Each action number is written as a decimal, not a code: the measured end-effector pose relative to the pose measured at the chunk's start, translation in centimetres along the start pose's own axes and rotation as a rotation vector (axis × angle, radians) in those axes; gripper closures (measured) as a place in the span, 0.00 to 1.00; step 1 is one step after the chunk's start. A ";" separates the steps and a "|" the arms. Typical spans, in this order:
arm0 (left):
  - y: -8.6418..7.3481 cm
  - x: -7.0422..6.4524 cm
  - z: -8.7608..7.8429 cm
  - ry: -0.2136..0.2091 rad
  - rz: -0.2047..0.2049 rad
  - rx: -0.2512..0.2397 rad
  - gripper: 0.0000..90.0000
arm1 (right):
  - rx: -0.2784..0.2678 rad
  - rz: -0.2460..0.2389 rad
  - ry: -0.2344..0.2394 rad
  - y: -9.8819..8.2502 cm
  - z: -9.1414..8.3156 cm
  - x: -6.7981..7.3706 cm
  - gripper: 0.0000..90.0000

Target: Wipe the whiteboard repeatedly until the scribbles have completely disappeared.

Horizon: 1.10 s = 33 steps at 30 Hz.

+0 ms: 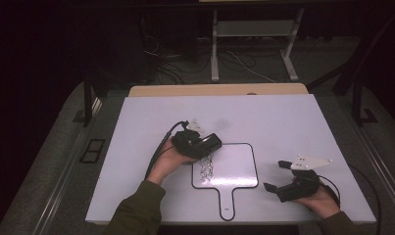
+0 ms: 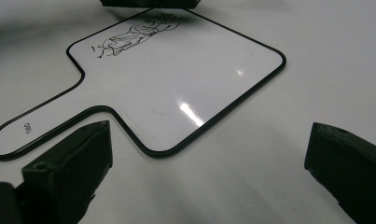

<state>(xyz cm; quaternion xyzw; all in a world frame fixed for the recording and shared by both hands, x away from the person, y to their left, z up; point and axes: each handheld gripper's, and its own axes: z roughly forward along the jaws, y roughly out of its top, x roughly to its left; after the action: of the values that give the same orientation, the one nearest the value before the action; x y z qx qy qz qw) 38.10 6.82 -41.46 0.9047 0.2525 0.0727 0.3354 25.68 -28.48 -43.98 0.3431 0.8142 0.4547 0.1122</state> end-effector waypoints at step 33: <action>-0.4 0.0 1.8 0.030 0.021 0.061 0.44 | -0.001 -0.003 0.002 0.0 0.0 0.0 0.00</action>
<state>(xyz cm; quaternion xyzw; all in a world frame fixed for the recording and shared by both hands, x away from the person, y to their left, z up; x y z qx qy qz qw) 38.42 6.09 -43.09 0.9159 0.2501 0.0819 0.3030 25.71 -28.50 -43.97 0.3413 0.8146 0.4554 0.1124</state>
